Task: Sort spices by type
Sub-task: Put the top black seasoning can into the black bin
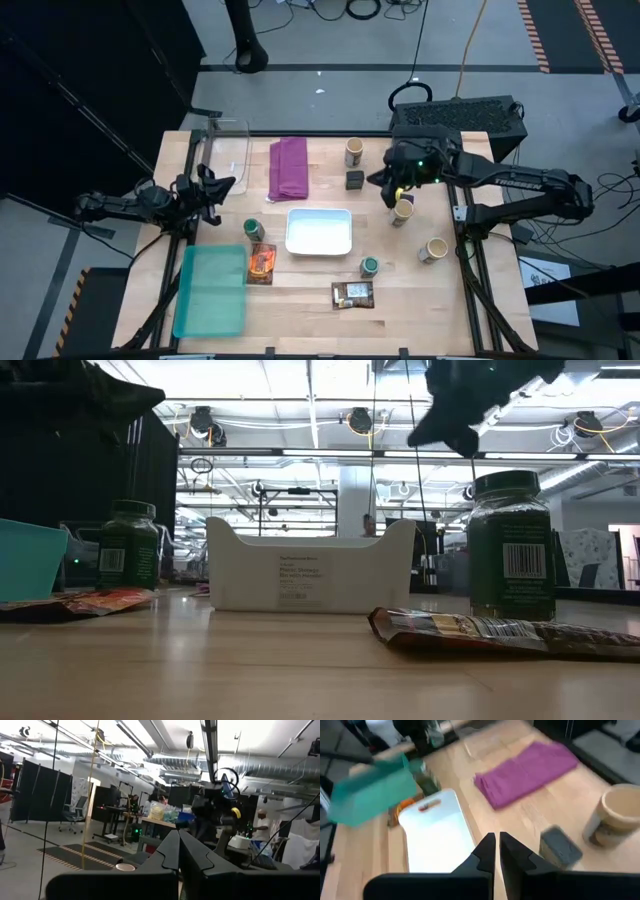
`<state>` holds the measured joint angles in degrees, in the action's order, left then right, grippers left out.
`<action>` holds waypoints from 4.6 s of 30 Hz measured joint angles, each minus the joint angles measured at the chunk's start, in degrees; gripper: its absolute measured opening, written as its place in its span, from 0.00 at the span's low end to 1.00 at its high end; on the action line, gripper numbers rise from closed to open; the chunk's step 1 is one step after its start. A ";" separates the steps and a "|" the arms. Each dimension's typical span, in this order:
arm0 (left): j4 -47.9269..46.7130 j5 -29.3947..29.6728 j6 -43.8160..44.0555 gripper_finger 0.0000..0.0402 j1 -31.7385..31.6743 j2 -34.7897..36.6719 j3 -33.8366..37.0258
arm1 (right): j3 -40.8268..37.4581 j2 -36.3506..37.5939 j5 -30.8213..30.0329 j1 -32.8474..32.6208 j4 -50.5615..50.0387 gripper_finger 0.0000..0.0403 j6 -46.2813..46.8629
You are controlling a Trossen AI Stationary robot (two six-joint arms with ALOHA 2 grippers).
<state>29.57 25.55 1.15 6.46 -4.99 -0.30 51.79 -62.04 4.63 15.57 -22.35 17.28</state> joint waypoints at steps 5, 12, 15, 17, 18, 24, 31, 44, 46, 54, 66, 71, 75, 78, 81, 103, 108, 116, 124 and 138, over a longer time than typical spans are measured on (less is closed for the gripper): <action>-0.09 -0.62 3.58 0.01 0.00 -1.40 -0.03 | 0.02 0.04 -0.09 0.00 -2.40 0.02 0.00; 1.34 -5.15 7.87 0.01 0.04 -9.98 -0.82 | 0.02 0.07 -0.09 -0.02 -1.16 0.02 0.00; 3.90 -5.20 9.03 0.01 0.02 -14.72 -1.81 | 0.02 0.07 -0.07 -0.04 -0.83 0.02 0.00; 5.32 -5.72 9.09 0.01 0.02 -17.95 -2.51 | 0.02 0.07 -0.07 -0.04 -0.55 0.02 0.00; 6.36 -5.80 9.10 0.01 0.07 -19.67 -2.96 | 0.02 0.07 -0.07 -0.02 -0.54 0.02 0.00; 10.02 -5.93 9.58 0.01 0.07 -27.09 -5.34 | 0.02 0.07 -0.09 -0.02 0.07 0.02 0.00; 9.94 -6.33 10.97 0.01 0.44 -36.98 -10.80 | 0.02 0.03 -0.09 -0.04 1.34 0.02 0.00; 4.48 -6.35 1.04 0.01 0.18 -40.28 -22.15 | 0.02 -1.95 -0.72 -1.85 5.52 0.02 -8.43; 3.61 -6.33 0.86 0.01 -0.27 -40.32 -23.21 | 0.00 -3.08 -1.80 -2.18 5.27 0.02 -8.55; 3.80 -6.27 -5.29 0.01 -2.10 -40.35 -26.04 | 7.59 -10.48 -9.96 -2.16 -5.77 0.02 -12.95; -3.80 -2.62 -8.11 0.01 -5.15 -40.33 -26.05 | 12.31 -17.41 -10.65 -2.05 -11.91 0.02 -30.55; -8.31 -1.90 -7.66 0.01 -5.70 -39.28 -26.04 | 12.26 -19.21 -10.74 -2.02 -12.37 0.02 -33.95; -8.81 0.03 -7.63 0.01 -5.70 -38.35 -26.04 | 12.26 -20.41 -10.78 -1.92 -12.37 0.02 -37.68; -10.40 0.16 -7.78 0.01 -5.70 -37.89 -26.03 | 12.26 -21.32 -10.77 -1.94 -12.66 0.02 -36.90; -10.72 0.95 -8.02 0.01 -5.70 -37.38 -26.03 | 12.26 -22.27 -10.95 -1.83 -12.17 0.04 -35.96; -12.77 1.98 -9.05 0.01 -5.70 -37.18 -26.01 | 12.22 -25.88 -10.28 5.78 -9.72 0.64 -32.76; -12.53 1.98 -9.24 0.01 -5.70 -37.18 -26.01 | 12.22 -25.88 -10.30 6.23 -10.57 0.65 -32.81; -11.50 1.98 -11.04 0.01 -5.70 -37.18 -26.01 | 12.22 -25.88 -10.30 6.21 -10.19 0.65 -32.06; -9.45 1.98 -13.51 0.01 -5.70 -37.19 -26.01 | 12.22 -25.88 -10.32 6.21 -8.85 0.65 -30.12; -5.55 1.97 -16.52 0.01 -5.70 -37.20 -26.01 | 12.22 -25.88 -10.66 6.10 -9.11 0.65 -28.71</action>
<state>24.02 27.52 -15.38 0.75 -42.19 -26.30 64.01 -87.92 -6.03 21.67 -31.46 -11.44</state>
